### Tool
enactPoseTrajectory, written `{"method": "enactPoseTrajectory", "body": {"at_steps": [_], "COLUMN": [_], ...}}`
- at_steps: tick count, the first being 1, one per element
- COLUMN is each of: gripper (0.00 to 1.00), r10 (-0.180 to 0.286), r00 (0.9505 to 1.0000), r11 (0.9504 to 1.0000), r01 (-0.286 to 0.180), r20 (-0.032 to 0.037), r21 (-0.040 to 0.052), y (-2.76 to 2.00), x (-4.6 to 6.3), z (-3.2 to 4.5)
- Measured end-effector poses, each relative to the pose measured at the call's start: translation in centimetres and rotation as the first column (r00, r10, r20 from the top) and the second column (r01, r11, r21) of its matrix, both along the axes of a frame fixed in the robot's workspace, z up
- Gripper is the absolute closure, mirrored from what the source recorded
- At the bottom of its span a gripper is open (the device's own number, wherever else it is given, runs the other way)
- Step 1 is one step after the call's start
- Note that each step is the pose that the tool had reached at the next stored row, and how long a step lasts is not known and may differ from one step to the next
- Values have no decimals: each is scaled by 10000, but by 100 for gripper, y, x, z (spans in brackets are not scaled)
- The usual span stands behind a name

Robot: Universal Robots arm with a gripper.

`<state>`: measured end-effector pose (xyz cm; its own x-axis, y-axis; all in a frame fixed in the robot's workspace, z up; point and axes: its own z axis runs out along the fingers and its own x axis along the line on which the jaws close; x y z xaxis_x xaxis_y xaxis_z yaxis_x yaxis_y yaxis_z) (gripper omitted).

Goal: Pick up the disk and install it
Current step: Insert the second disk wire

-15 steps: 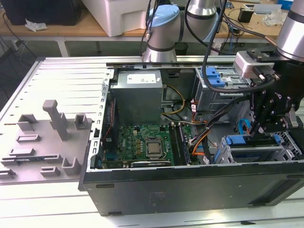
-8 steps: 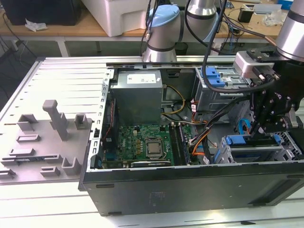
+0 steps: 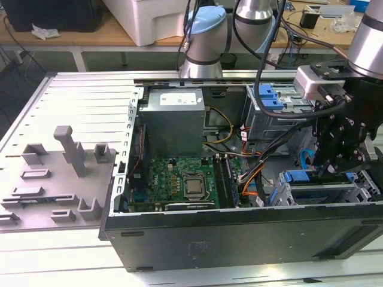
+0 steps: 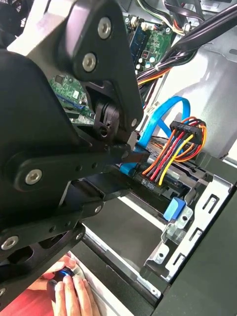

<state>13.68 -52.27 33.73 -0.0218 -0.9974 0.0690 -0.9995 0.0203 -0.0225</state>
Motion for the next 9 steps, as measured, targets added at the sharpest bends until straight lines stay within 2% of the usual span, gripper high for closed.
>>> {"method": "enactPoseTrajectory", "body": {"at_steps": [3, 5, 7, 9], "gripper": [64, 64, 64, 64], "r10": [0, 0, 0, 0], "r00": [10000, 10000, 10000, 10000], "r11": [10000, 10000, 10000, 10000], "r01": [0, 0, 0, 0], "r20": [0, 13, 36, 88], "r21": [0, 0, -1, -6], "y": [0, 2, 4, 7], "x": [-2, -19, -38, -86], "z": [34, 100, 136, 185]}}
